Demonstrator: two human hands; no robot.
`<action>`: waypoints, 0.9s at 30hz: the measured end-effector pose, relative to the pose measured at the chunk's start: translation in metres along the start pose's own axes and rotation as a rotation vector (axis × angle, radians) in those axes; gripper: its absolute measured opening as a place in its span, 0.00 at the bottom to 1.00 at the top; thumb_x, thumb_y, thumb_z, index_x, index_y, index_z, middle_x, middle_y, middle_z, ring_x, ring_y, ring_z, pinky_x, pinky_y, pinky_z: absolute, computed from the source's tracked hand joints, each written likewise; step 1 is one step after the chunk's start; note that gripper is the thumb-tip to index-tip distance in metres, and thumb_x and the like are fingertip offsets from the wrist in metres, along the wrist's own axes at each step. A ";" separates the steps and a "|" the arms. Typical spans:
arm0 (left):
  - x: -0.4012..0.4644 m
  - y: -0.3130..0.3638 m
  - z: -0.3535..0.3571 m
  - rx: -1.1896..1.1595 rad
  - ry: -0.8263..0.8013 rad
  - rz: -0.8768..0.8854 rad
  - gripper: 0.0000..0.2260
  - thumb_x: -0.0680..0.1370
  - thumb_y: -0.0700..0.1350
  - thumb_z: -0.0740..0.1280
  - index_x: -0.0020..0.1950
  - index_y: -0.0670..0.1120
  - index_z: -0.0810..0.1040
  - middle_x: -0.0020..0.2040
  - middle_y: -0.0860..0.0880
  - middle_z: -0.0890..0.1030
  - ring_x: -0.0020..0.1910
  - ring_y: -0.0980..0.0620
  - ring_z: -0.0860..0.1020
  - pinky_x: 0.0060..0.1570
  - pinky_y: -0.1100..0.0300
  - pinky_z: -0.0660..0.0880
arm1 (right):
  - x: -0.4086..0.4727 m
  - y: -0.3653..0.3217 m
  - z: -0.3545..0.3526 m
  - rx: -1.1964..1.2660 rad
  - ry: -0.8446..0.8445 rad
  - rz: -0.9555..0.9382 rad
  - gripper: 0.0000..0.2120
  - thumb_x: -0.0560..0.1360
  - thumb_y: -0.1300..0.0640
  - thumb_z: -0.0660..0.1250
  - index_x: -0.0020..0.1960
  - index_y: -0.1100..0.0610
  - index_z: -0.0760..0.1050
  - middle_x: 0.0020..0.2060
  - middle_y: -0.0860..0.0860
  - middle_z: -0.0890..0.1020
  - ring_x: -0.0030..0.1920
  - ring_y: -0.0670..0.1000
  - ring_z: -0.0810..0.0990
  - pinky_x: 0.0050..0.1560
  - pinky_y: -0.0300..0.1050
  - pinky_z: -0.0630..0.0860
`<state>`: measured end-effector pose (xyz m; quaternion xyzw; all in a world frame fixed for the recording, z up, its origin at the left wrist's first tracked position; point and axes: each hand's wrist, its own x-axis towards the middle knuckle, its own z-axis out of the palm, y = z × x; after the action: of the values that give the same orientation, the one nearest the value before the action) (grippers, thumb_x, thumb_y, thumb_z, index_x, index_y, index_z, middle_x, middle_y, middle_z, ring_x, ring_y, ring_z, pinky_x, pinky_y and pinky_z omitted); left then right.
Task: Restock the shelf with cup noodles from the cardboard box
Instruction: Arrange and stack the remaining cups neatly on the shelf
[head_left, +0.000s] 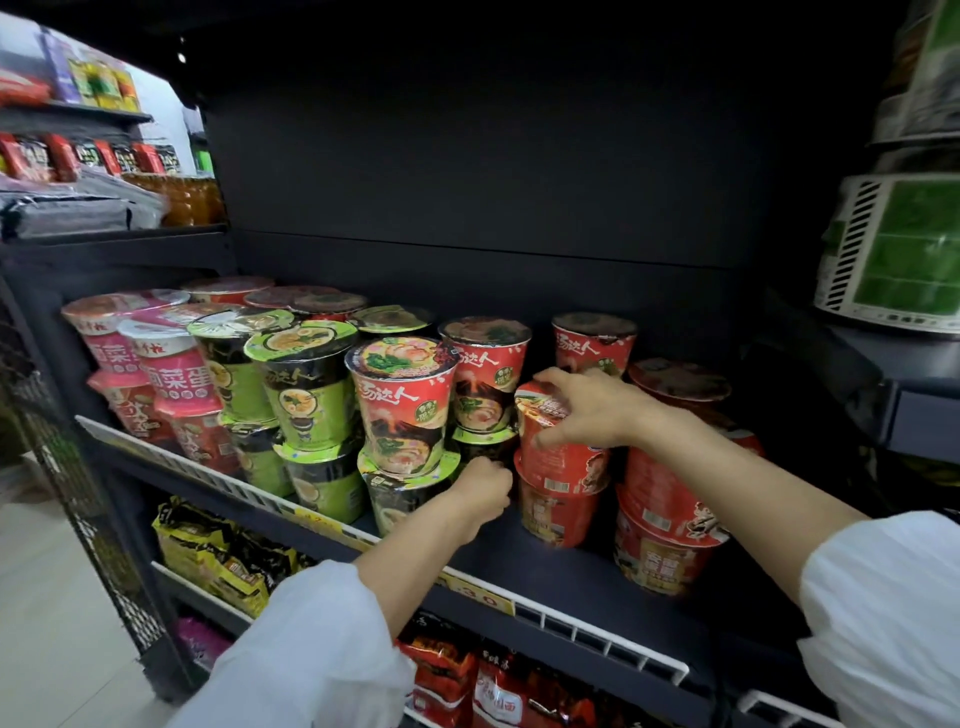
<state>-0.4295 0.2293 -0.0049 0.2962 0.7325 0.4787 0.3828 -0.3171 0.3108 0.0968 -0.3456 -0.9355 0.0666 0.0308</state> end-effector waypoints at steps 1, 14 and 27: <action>0.002 0.000 0.002 -0.074 -0.004 -0.034 0.08 0.82 0.40 0.57 0.44 0.44 0.70 0.43 0.47 0.72 0.41 0.51 0.73 0.39 0.64 0.71 | 0.000 0.000 0.001 -0.018 0.028 -0.002 0.43 0.67 0.38 0.70 0.75 0.44 0.53 0.65 0.58 0.69 0.64 0.60 0.71 0.60 0.53 0.73; 0.011 0.015 0.013 -0.052 0.016 -0.123 0.17 0.83 0.44 0.56 0.35 0.41 0.70 0.29 0.47 0.72 0.14 0.60 0.67 0.16 0.70 0.65 | 0.012 0.013 0.004 -0.041 -0.047 -0.018 0.42 0.70 0.37 0.67 0.76 0.49 0.53 0.69 0.55 0.69 0.68 0.57 0.69 0.63 0.52 0.72; -0.047 -0.019 -0.020 -0.108 0.098 -0.085 0.18 0.82 0.39 0.56 0.31 0.39 0.70 0.19 0.48 0.71 0.14 0.57 0.64 0.18 0.68 0.62 | -0.035 -0.037 0.013 0.032 -0.079 -0.053 0.37 0.72 0.34 0.61 0.76 0.43 0.51 0.74 0.53 0.53 0.74 0.60 0.51 0.70 0.57 0.59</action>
<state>-0.4224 0.1756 -0.0044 0.2202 0.7354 0.5146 0.3820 -0.3158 0.2589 0.0885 -0.3173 -0.9436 0.0946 0.0010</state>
